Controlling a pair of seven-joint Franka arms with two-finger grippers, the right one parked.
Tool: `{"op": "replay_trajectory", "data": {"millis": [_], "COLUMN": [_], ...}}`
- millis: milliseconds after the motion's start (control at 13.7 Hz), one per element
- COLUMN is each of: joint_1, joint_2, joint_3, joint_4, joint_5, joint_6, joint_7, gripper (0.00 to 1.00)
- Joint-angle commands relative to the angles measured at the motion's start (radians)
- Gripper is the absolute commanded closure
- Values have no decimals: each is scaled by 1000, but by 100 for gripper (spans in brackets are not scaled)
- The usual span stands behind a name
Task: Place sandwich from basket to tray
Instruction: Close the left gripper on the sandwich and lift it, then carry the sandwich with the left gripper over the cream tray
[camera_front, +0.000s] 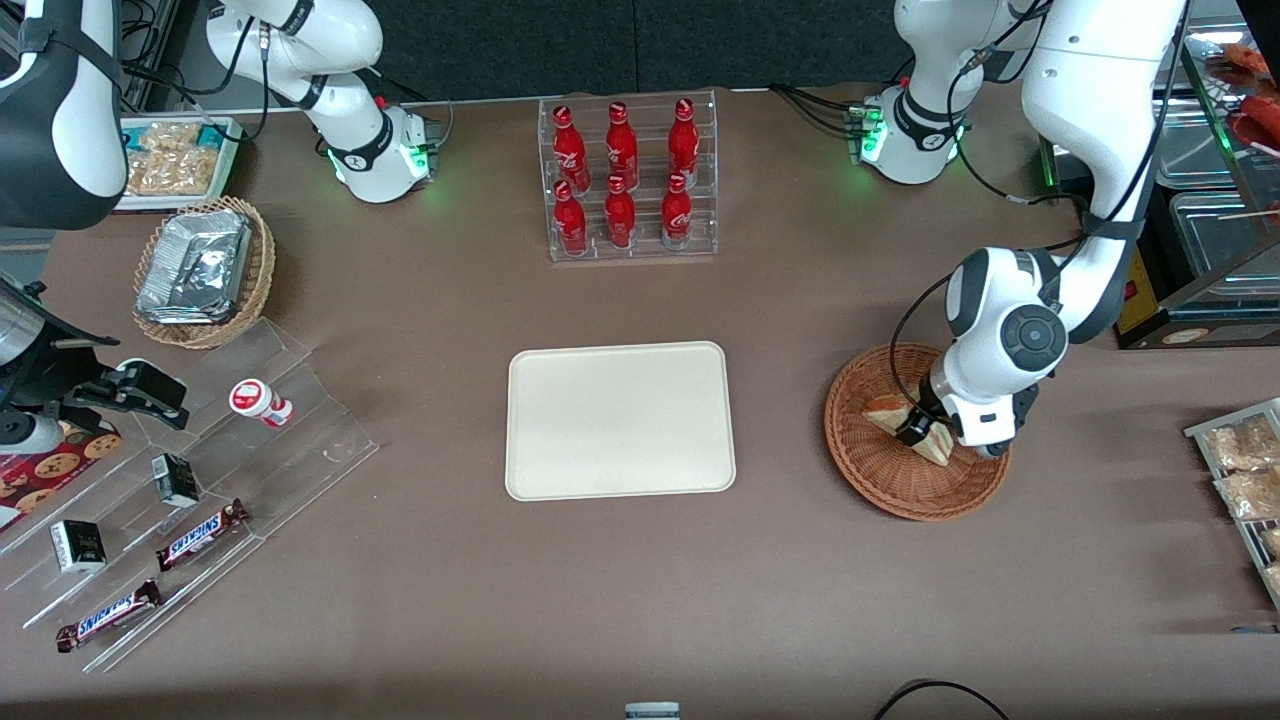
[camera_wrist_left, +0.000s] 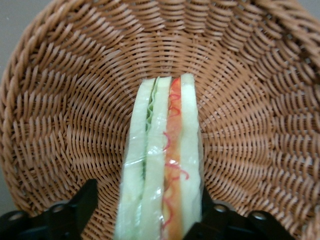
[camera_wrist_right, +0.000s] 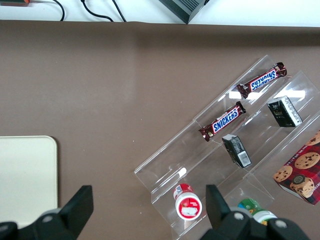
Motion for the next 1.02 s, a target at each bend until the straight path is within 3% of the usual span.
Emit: {"op": "replay_trajectory", "data": {"millis": [0,73,219,510,802,948], "joint_1": [-7,-6,-7,-13,-26,-77], "joint_2": [12,8,-8,-93,-86,-64], "joint_3": [2,2,2,-12,-157,-208], "joint_4": [-2,-2,2,85,330,412], "joint_5": [6,8,6,14,12,14], "joint_6": [23,20,6,-197,-493,-526], "joint_7": [-19,-19,-23,27,64,64], "gripper": [75,91,100,100,100,100]}}
